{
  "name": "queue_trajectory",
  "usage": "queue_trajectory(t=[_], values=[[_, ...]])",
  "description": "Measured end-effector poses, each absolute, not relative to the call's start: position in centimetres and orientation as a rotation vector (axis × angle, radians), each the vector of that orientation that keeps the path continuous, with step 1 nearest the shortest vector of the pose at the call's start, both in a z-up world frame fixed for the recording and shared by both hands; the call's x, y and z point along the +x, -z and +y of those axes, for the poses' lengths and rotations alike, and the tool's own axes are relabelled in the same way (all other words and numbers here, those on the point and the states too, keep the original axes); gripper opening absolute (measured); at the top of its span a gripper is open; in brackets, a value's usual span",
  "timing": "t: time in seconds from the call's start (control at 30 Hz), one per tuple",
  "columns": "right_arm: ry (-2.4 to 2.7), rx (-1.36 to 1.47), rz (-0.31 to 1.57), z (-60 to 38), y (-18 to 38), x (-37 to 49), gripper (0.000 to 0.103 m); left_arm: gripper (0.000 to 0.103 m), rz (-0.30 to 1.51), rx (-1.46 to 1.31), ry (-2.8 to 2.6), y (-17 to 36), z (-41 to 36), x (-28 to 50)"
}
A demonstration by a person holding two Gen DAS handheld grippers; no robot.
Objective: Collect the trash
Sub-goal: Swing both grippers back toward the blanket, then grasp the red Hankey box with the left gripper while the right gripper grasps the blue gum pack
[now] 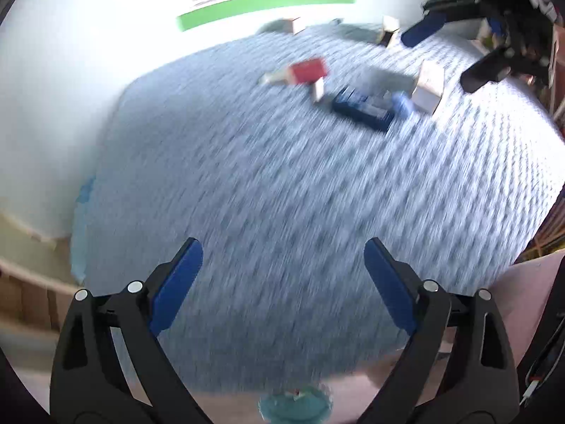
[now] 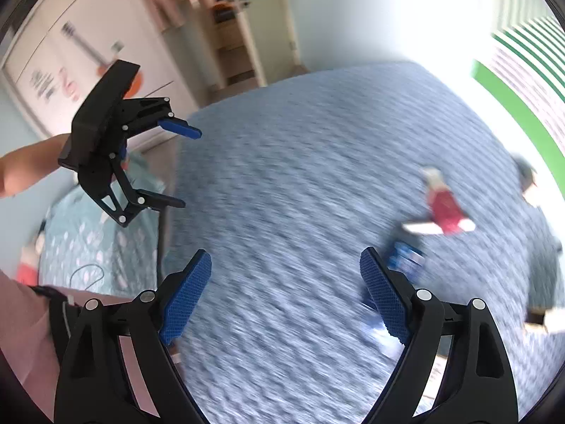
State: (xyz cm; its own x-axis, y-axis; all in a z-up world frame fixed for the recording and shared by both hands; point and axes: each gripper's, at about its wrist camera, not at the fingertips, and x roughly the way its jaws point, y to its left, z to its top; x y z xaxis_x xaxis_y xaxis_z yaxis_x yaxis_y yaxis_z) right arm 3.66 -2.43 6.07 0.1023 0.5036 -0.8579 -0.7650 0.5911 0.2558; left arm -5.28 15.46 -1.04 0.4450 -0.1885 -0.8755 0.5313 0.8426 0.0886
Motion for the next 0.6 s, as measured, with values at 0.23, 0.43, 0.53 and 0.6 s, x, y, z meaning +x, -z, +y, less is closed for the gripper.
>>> queue_trajectory(t=[0.23,0.43,0.53,0.6], values=[[-0.846,-0.209,1.192,-5.8,-3.1,6.5,0.086,0.090,0.987,0.498,0.616,1.4,9.5,2.5],[-0.738,-0.119,1.235,-5.8,-0.1,8.1,0.086,0.090,0.979,0.593,0.769,2.9,7.1,8.4],[-0.674,-0.074,1.255,-5.3,1.2,9.0,0.086,0.090,0.963,0.652,0.880,3.8,6.1,11.5],[-0.646,-0.050,1.265,-5.0,2.1,9.7,0.086,0.090,0.954,0.693,0.942,4.6,5.6,13.1]])
